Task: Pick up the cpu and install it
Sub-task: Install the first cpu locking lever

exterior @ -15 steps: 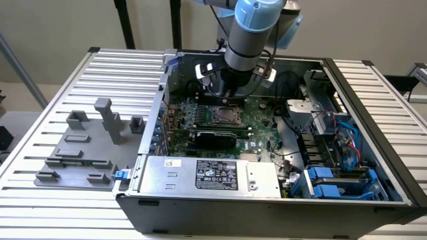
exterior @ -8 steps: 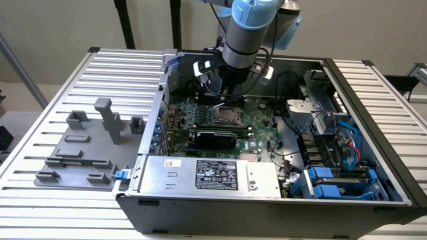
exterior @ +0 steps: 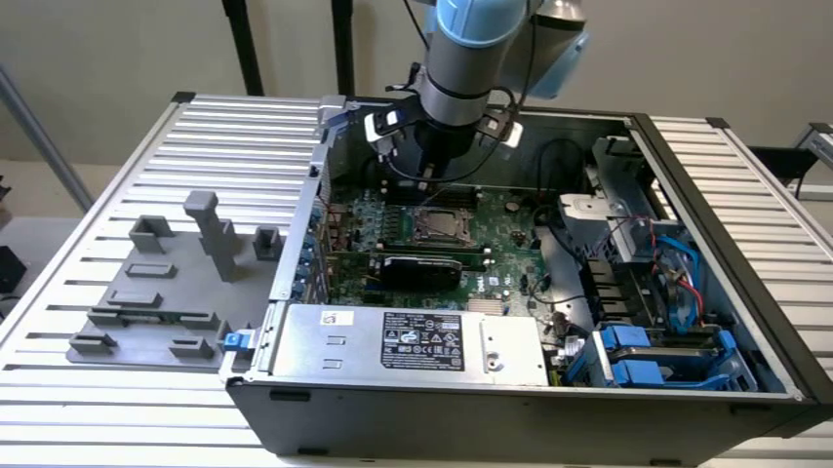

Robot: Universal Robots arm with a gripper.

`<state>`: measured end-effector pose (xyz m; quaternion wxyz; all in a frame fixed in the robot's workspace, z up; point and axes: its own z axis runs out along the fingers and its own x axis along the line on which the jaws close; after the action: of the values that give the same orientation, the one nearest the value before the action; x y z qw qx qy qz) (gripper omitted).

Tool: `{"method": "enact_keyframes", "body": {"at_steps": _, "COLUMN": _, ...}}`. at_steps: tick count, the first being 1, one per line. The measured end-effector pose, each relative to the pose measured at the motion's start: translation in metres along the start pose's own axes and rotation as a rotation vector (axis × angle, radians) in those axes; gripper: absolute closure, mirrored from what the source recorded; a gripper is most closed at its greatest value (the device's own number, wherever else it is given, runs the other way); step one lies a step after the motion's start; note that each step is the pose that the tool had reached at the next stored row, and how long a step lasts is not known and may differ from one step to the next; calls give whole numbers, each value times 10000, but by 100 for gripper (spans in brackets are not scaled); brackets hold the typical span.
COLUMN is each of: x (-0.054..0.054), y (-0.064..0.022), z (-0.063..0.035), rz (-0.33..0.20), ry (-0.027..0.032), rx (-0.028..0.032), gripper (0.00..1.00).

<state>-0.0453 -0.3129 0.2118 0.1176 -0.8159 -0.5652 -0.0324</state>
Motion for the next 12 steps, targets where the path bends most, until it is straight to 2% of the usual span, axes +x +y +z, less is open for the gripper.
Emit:
{"method": "enact_keyframes", "body": {"at_steps": 4, "x": -46, "y": -131, "z": -13, "rz": -5, "ry": -1, "rx": 0, "gripper": 89}}
{"method": "enact_keyframes", "body": {"at_steps": 12, "x": -62, "y": -125, "z": -20, "rz": -5, "ry": -1, "rx": -1, "gripper": 89}}
